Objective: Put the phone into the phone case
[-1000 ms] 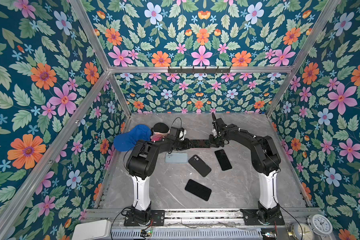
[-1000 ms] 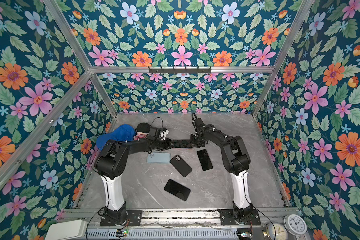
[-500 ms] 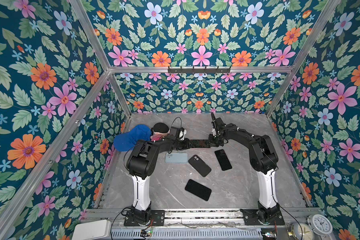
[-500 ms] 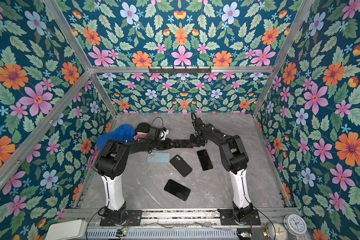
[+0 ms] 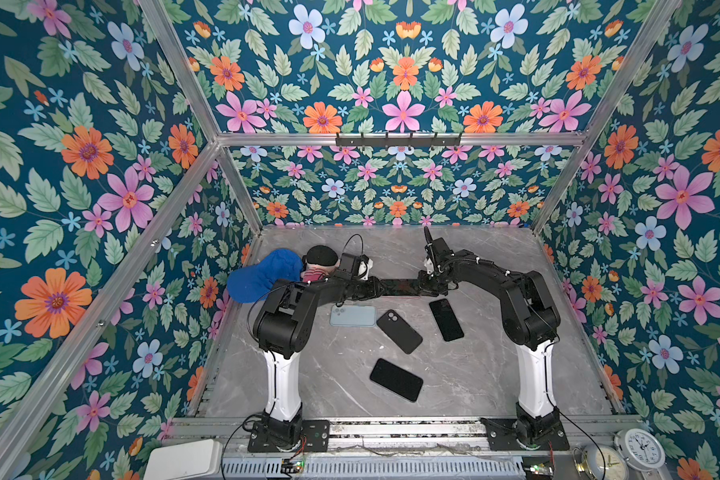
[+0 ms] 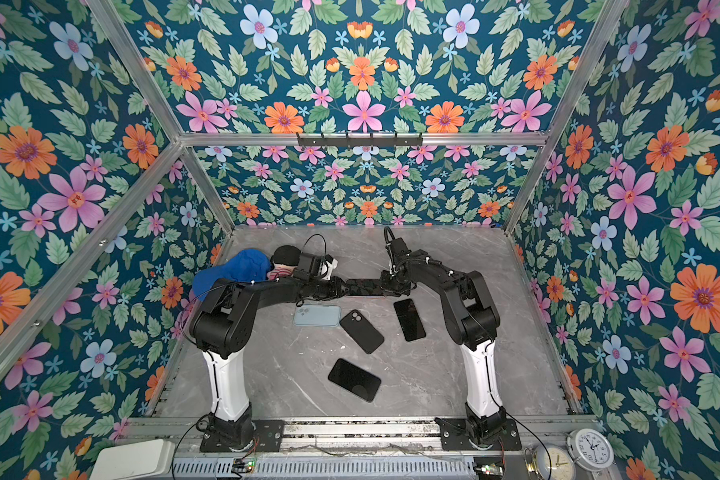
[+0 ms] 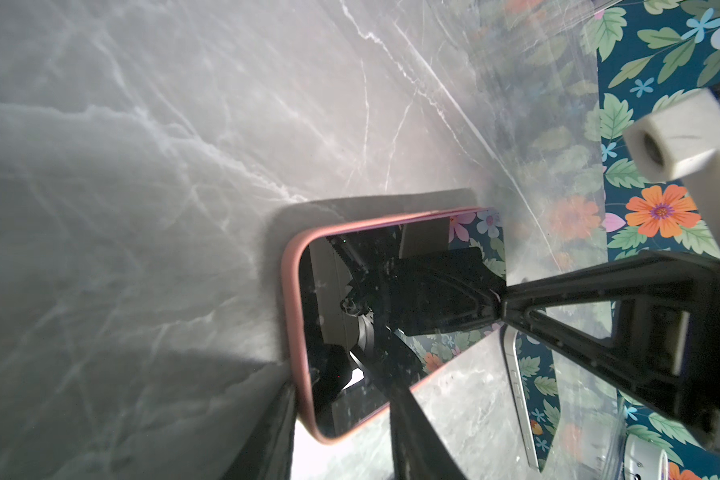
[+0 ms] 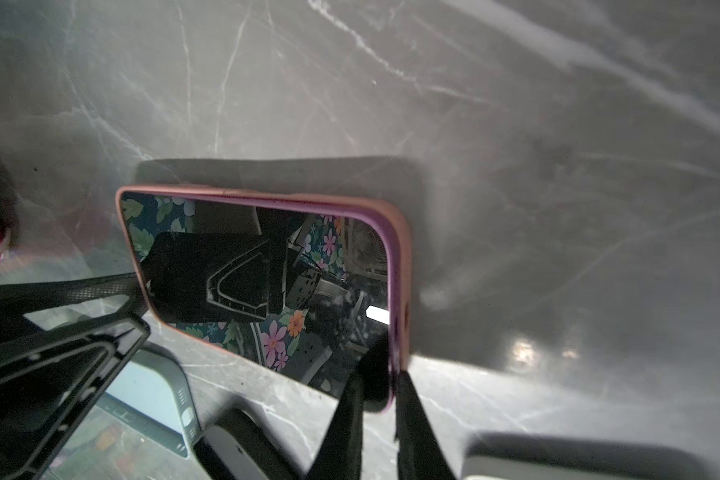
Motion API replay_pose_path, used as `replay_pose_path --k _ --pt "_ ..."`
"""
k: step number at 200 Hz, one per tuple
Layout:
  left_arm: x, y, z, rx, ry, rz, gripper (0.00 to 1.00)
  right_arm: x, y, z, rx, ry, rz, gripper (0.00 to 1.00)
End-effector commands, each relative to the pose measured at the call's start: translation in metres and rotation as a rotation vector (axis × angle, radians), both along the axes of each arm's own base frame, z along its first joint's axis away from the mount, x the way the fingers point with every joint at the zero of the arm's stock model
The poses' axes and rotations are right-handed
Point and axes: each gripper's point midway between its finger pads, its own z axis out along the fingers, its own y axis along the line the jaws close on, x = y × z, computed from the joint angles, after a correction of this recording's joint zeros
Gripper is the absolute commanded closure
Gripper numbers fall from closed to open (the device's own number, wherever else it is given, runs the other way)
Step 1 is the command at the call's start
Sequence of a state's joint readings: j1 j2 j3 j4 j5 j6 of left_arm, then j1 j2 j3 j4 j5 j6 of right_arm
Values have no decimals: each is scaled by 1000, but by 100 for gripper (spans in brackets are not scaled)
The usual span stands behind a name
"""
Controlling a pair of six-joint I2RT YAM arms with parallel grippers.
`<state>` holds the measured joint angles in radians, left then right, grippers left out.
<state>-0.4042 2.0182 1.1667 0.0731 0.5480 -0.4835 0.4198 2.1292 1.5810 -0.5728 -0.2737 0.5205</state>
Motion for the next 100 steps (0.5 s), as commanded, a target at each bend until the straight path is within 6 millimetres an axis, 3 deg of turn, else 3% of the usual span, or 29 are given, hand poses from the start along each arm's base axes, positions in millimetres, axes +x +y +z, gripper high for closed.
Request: replay_pose_path --k 1,100 --pt "-11 7 -17 47 63 3 60 -15 1 -14 2 81 -1 86" --pt "-8 4 -15 32 62 1 60 -29 11 -36 40 134 1 94"
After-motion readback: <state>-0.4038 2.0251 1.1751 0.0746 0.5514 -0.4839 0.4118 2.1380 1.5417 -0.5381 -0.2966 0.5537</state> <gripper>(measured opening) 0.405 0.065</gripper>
